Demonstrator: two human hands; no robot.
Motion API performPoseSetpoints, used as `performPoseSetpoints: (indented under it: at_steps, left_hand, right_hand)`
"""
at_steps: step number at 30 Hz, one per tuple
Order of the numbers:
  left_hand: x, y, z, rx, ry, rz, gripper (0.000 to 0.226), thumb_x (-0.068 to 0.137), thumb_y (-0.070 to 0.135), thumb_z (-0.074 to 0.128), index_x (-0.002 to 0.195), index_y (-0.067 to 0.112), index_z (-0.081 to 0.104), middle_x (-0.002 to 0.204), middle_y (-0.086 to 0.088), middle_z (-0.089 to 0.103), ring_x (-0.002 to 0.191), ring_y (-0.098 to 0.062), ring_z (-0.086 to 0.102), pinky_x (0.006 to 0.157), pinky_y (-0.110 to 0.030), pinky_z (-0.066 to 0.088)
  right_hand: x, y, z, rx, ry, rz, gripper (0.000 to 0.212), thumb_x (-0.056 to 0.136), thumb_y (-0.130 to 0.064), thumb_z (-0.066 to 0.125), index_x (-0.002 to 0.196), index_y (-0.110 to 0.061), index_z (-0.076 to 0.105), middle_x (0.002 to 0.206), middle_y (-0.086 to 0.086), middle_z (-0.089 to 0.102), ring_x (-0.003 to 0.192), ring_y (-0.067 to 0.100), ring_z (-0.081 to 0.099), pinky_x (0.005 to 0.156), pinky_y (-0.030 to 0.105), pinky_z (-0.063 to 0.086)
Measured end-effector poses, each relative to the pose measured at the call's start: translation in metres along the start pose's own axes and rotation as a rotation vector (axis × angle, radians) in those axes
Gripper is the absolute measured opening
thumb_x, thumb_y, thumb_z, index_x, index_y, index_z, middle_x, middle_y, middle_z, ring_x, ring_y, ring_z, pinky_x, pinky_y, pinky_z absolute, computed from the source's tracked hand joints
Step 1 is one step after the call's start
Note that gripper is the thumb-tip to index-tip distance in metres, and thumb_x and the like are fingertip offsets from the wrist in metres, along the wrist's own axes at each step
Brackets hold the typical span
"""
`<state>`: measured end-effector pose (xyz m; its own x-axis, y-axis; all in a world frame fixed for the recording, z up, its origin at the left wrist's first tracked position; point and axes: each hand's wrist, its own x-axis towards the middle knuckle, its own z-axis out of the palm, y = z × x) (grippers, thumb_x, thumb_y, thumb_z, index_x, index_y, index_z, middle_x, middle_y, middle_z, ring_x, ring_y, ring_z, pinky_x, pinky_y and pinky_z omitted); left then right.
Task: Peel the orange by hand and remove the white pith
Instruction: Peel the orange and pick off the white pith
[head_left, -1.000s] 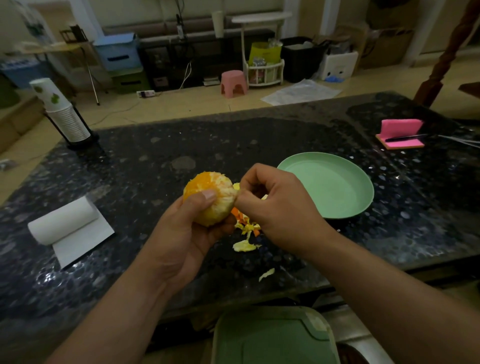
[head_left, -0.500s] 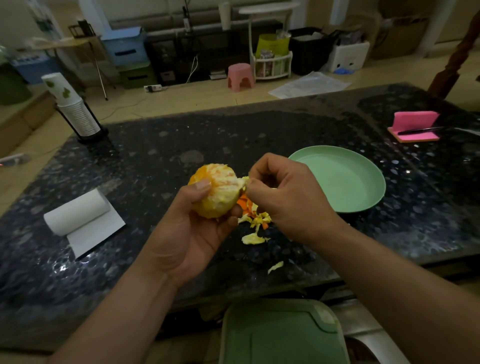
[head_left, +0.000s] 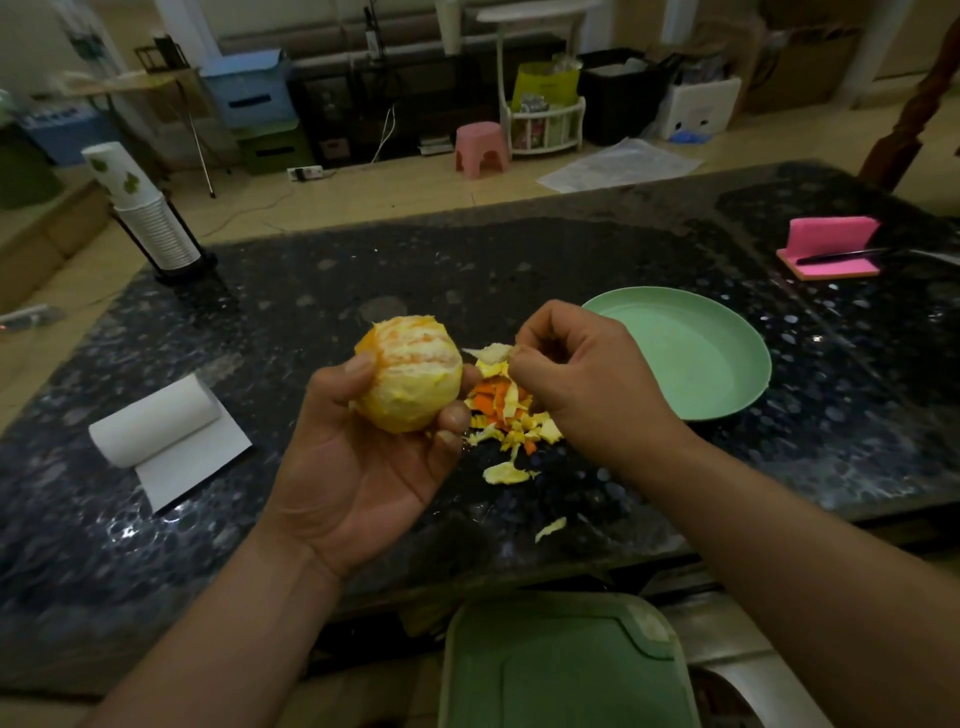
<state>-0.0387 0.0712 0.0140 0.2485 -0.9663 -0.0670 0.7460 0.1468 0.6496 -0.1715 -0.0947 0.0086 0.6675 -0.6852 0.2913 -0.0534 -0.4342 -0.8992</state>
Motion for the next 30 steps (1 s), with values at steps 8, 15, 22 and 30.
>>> performPoseSetpoints:
  at_steps: [8,15,22,30]
  left_hand:
    - [0.006,-0.004,-0.007,0.048,0.193,-0.012,0.084,0.056,0.027,0.099,0.130,0.004,0.069,0.114,-0.019,0.067,0.085,-0.028,0.069,0.069,-0.032,0.062]
    - [0.009,-0.007,-0.006,0.070,0.241,-0.002,0.067,0.074,0.023,0.078,0.135,0.002,0.062,0.108,-0.018,0.069,0.085,-0.029,0.069,0.068,-0.032,0.063]
    - [0.011,-0.009,-0.007,0.088,0.261,-0.014,0.059,0.071,0.023,0.078,0.126,0.003,0.067,0.104,-0.018,0.071,0.082,-0.029,0.070,0.067,-0.032,0.063]
    - [0.013,-0.012,-0.008,0.143,0.322,0.014,0.047,0.078,0.021,0.070,0.122,0.005,0.068,0.101,-0.015,0.074,0.081,-0.028,0.071,0.067,-0.031,0.063]
  right_hand:
    - [0.009,0.041,0.006,-0.671,-0.258,0.103,0.022,0.103,-0.019,0.056,0.122,-0.025,0.063,0.099,-0.001,0.070,0.088,0.022,0.066,0.072,0.036,0.052]
    - [0.007,0.031,0.002,-0.688,-0.168,0.009,0.014,0.103,-0.023,0.056,0.113,-0.024,0.067,0.104,-0.003,0.068,0.096,0.021,0.063,0.077,0.038,0.051]
    - [0.006,0.033,0.001,-0.627,-0.157,0.034,0.013,0.105,-0.023,0.056,0.111,-0.024,0.068,0.094,-0.005,0.068,0.088,0.019,0.065,0.070,0.035,0.048]
    - [0.005,0.025,0.000,-0.517,-0.084,-0.055,0.014,0.102,-0.039,0.064,0.101,-0.030,0.075,0.098,-0.012,0.071,0.094,0.010,0.064,0.082,0.036,0.052]
